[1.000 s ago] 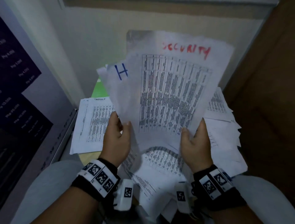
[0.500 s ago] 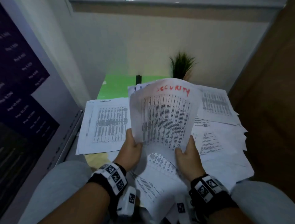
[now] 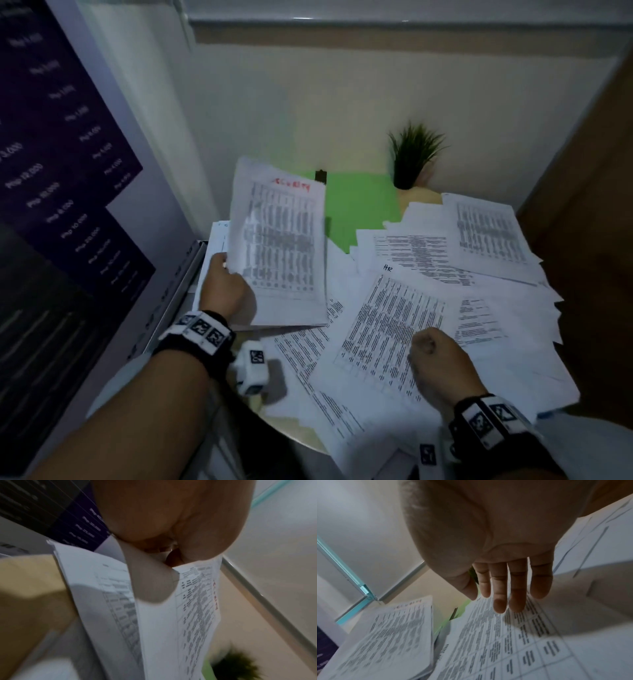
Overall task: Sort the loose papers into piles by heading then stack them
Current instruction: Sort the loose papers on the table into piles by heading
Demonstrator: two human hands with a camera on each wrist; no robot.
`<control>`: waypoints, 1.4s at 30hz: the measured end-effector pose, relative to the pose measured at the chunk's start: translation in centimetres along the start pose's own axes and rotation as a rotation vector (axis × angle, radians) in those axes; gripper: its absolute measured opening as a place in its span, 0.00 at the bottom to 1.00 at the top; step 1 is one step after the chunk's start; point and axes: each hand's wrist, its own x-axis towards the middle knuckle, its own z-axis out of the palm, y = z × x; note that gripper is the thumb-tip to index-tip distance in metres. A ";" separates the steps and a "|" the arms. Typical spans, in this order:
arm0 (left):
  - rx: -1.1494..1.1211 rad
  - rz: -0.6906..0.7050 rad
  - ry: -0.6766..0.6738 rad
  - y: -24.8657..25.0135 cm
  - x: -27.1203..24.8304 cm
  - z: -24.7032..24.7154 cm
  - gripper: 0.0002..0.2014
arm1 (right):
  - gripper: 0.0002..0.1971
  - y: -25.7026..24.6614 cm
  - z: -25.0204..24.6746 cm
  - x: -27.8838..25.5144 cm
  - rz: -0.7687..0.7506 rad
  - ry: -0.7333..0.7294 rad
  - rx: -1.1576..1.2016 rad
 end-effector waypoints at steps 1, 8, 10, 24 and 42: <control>0.021 -0.026 -0.012 -0.5 0.7 -0.7 0.16 | 0.06 0.1 -0.3 0.0 0.005 0.012 -0.031; 0.151 -0.158 -0.029 -2.9 2.8 -2.2 0.22 | 0.03 0.7 -1.3 -0.1 0.069 0.042 -0.078; 0.148 -0.188 0.000 -3.5 3.5 -2.2 0.22 | 0.04 0.7 -1.4 -0.4 0.084 0.065 -0.064; 0.072 0.085 -0.167 -0.9 -1.1 -0.6 0.09 | 0.35 2.4 -1.5 1.4 0.222 0.145 -0.327; 0.055 0.239 -0.439 1.4 -9.7 3.5 0.15 | 0.20 -2.1 -2.0 1.0 -0.087 0.300 0.311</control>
